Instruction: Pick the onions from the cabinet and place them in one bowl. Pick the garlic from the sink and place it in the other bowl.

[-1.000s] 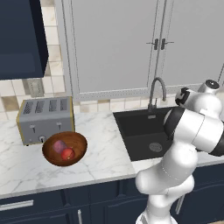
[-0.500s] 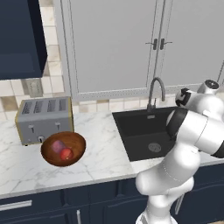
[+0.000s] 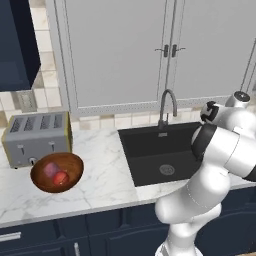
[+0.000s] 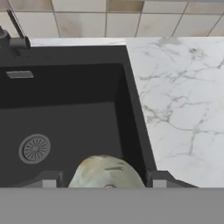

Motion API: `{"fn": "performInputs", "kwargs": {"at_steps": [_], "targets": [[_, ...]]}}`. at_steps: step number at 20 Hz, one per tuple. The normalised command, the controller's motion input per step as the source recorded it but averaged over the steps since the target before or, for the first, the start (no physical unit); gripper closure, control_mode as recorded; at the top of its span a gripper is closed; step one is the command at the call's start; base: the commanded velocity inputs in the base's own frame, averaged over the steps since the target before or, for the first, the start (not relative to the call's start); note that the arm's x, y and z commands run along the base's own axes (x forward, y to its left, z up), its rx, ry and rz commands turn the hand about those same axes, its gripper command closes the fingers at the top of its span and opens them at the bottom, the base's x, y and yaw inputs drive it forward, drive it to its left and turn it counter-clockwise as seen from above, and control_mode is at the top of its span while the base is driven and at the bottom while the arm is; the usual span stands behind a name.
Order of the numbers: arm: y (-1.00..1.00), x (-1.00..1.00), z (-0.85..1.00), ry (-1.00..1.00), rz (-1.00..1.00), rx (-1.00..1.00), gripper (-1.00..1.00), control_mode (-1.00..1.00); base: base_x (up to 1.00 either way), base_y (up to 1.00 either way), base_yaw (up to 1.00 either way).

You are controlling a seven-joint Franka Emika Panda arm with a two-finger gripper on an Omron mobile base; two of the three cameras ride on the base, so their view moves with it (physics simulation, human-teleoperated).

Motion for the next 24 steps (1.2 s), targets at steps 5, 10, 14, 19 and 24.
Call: {"fn": "performInputs", "kwargs": {"at_steps": [5,10,14,19,24], "targets": [[0.00,0.00,0.00,0.00,0.00,0.00,1.00,1.00,0.10,-0.48,0.00],[0.00,0.00,0.00,0.00,0.00,0.00,1.00,1.00,0.11,-0.48,0.00],[0.00,0.00,0.00,0.00,0.00,0.00,1.00,1.00,0.09,-0.44,0.00],[0.00,0.00,0.00,0.00,0.00,0.00,1.00,1.00,0.02,-0.35,-0.01],[0.00,0.00,0.00,0.00,0.00,0.00,1.00,1.00,0.11,-0.40,0.00]]}}
